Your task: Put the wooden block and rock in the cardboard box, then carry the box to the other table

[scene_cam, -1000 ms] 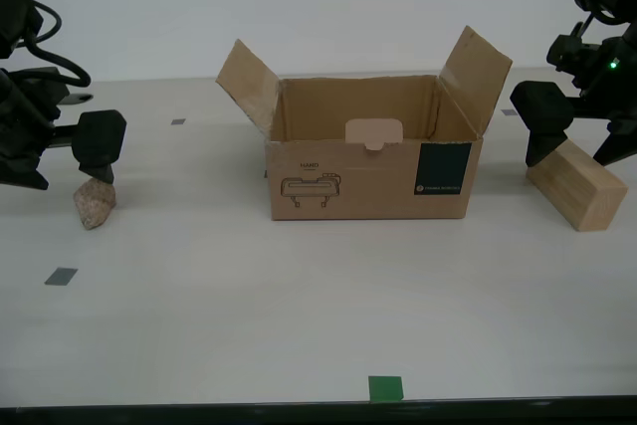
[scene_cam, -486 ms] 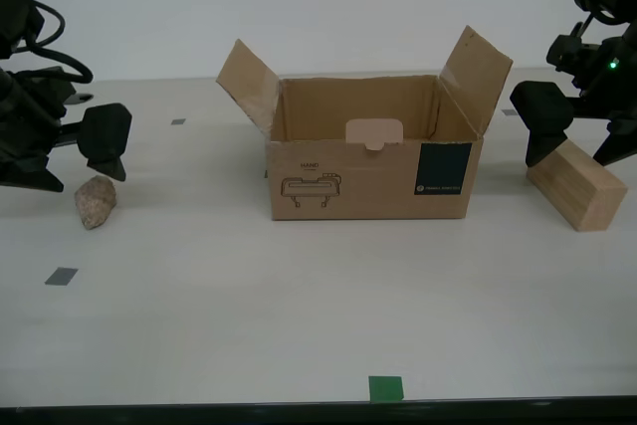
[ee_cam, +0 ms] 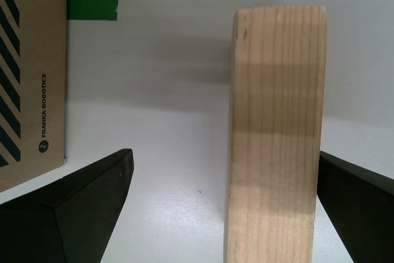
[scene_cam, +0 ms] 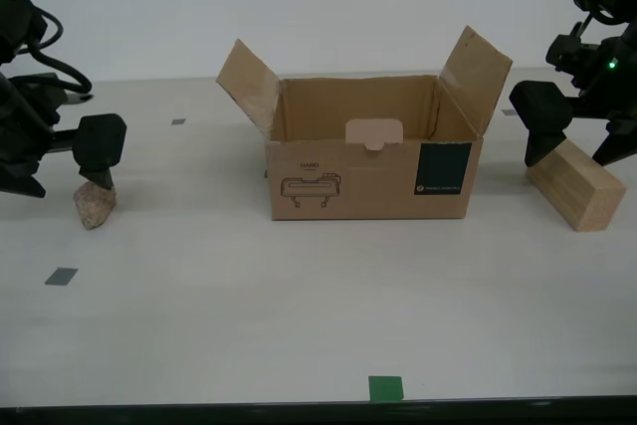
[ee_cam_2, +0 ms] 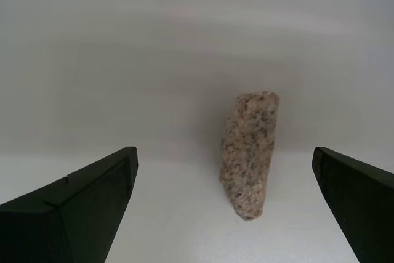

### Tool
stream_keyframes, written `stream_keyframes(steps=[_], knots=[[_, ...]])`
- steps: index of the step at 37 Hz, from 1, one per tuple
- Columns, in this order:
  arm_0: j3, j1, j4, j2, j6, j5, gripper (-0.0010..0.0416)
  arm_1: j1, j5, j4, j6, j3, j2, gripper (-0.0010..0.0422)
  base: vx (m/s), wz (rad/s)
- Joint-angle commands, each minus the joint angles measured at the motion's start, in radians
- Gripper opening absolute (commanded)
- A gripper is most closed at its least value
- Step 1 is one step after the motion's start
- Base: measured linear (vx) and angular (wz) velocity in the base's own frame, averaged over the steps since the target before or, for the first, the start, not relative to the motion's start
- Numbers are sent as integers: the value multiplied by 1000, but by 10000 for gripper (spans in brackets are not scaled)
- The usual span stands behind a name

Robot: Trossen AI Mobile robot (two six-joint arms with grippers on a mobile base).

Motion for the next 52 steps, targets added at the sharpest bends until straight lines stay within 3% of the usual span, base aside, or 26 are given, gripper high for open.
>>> stream_keyframes(steps=[1,8,28,52], knots=[[0,3,3,0,6,2,398,-21,-5,25,0,0,0,389,0,0],[0,4,6,0,6,2,398,-47,-61,39,-4,0,0,389,0,0],[0,9,28,0,10,2,398,-48,-63,77,-40,-5,0,389,0,0],[-17,16,33,-1,-4,2,398,-66,-63,320,-24,-132,0,389,0,0]])
